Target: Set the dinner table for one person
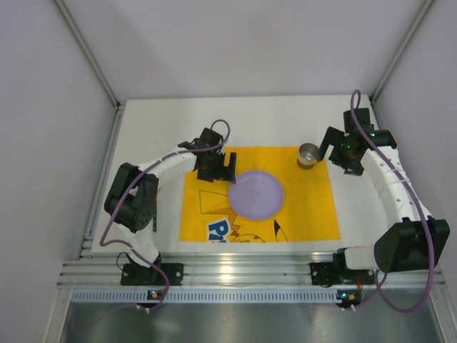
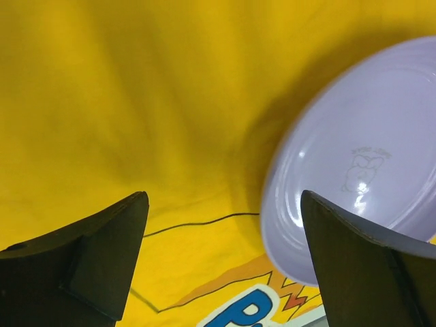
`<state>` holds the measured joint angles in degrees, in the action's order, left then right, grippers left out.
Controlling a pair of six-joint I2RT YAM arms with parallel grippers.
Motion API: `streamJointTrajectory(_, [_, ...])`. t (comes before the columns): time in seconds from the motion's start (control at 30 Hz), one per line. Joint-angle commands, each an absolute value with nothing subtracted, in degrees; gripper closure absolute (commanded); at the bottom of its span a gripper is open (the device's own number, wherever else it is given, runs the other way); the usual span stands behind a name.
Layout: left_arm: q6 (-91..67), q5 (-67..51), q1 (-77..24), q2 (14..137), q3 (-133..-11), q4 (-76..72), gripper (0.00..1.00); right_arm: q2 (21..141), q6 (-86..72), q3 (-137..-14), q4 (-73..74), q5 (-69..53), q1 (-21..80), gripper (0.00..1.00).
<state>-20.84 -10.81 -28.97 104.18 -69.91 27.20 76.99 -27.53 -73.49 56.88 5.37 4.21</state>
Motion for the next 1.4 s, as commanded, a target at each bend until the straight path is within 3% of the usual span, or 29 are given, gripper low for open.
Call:
streamJointTrajectory(0.0, [-21.62,-0.55,-26.20,94.95,-73.39,32.60,0.02,76.11,-26.81,-74.62,55.72,5.01,3.69,0.00])
streamJointTrajectory(0.13, [-22.85,3.07,-17.53,89.48,-71.99,37.17,0.02,75.76,-26.81,-74.53,55.81,4.48,3.87,0.00])
streamJointTrajectory(0.23, [-23.29,5.08,-11.45,87.54,-69.35,42.43,0.10,75.67,-26.54,-74.18,55.64,4.04,4.13,0.00])
streamJointTrajectory(0.43, [-21.89,4.40,-0.45,90.87,-65.22,49.47,0.13,76.46,-26.81,-74.27,55.11,3.43,4.74,0.00])
streamJointTrajectory(1.1, [-16.35,8.79,3.69,99.75,-61.26,51.33,0.27,78.84,-26.19,-74.62,55.11,4.13,6.59,0.00])
streamJointTrajectory(1.3, [-16.00,7.39,4.66,104.50,-62.84,49.75,0.52,78.75,-25.93,-74.62,55.37,5.18,6.50,0.00])
streamJointTrajectory(1.33, [-16.26,7.03,4.75,104.85,-62.84,48.70,0.66,78.66,-25.93,-74.62,55.46,5.36,6.50,0.00])
streamJointTrajectory(1.37, [-16.35,6.77,4.83,105.29,-63.02,48.26,0.75,78.66,-25.84,-74.62,55.55,5.71,6.59,0.00])
